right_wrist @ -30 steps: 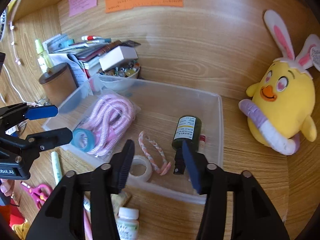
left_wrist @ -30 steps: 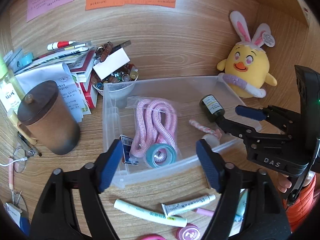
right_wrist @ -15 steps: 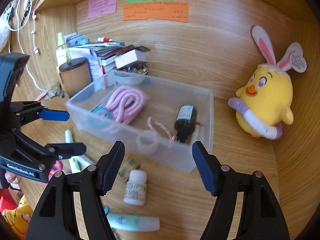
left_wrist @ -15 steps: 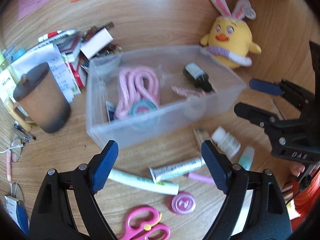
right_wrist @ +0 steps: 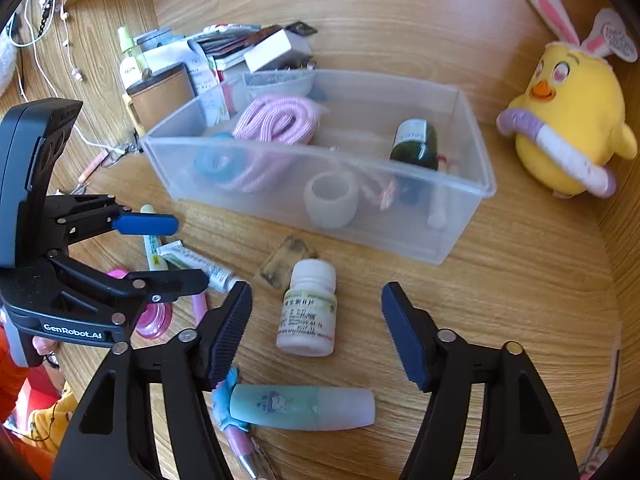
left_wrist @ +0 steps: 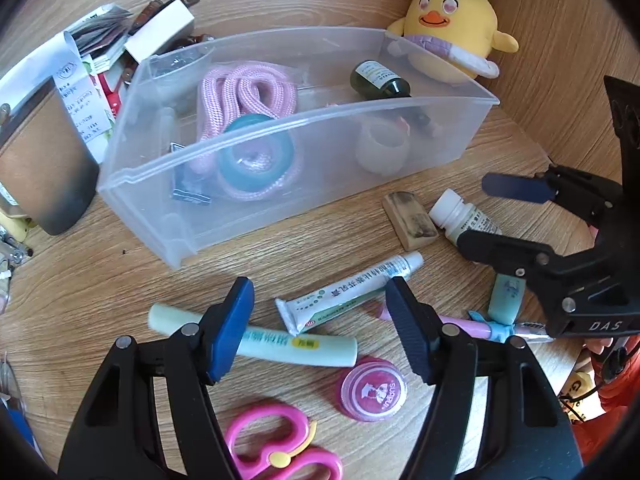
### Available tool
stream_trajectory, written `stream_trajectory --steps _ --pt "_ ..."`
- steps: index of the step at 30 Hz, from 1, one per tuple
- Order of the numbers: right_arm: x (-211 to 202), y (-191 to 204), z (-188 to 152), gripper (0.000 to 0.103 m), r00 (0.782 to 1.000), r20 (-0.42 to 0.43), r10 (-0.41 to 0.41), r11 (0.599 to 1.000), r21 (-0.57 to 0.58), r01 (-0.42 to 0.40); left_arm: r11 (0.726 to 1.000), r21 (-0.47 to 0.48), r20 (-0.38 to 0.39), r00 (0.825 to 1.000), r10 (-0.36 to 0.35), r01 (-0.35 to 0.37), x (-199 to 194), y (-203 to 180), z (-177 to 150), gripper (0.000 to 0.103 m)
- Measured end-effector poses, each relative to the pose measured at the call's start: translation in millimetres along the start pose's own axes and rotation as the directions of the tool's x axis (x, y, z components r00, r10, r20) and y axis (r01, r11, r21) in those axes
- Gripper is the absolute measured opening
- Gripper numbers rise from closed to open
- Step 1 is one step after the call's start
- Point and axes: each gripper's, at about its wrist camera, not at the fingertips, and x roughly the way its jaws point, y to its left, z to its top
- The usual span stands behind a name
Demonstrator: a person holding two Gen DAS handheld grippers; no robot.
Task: Organize objects
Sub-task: 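Grasp the white pill bottle with the right tool while the left tool grasps the toothpaste tube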
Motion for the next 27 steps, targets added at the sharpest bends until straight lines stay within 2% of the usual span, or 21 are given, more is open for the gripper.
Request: stream_trajectory --steps 3,6,9,14,17,20,27 --pt "7.1 -1.6 -0.2 0.045 0.999 -0.026 0.021 1.0 0.002 -0.02 1.0 0.014 -0.005 1.0 0.008 -0.008 2.2 -3.9 1.3 0.061" --pt "13.0 -3.0 -0.6 0.037 0.998 -0.046 0.037 0.999 0.007 -0.037 0.999 0.029 -0.006 1.0 0.015 -0.015 3.7 -7.8 3.3 0.057" --pt "16.2 -4.9 -2.2 0.03 0.998 -0.052 0.037 0.999 0.012 -0.037 0.999 0.041 -0.009 1.0 0.024 -0.023 5.4 -9.7 6.1 0.049" --pt "14.4 -12.4 -3.2 0.027 0.998 -0.048 0.029 0.999 0.031 -0.028 0.999 0.047 -0.03 1.0 -0.001 0.003 0.7 -11.6 3.6 0.039" --pt "9.8 -19.5 -4.6 0.027 0.999 -0.04 0.021 0.999 0.041 -0.019 0.998 0.062 -0.013 1.0 0.013 -0.012 -9.0 -14.4 2.1 0.039" --pt "5.3 -24.7 -5.3 0.027 0.999 -0.031 0.016 0.999 0.052 -0.014 0.997 0.073 0.001 1.0 -0.007 0.007 -15.8 -14.7 5.7 0.04" --pt "-7.6 -32.1 -8.4 0.027 1.0 -0.005 0.008 0.997 0.074 -0.008 0.982 0.188 -0.046 0.999 -0.015 0.023 4.5 -33.9 16.8 0.041"
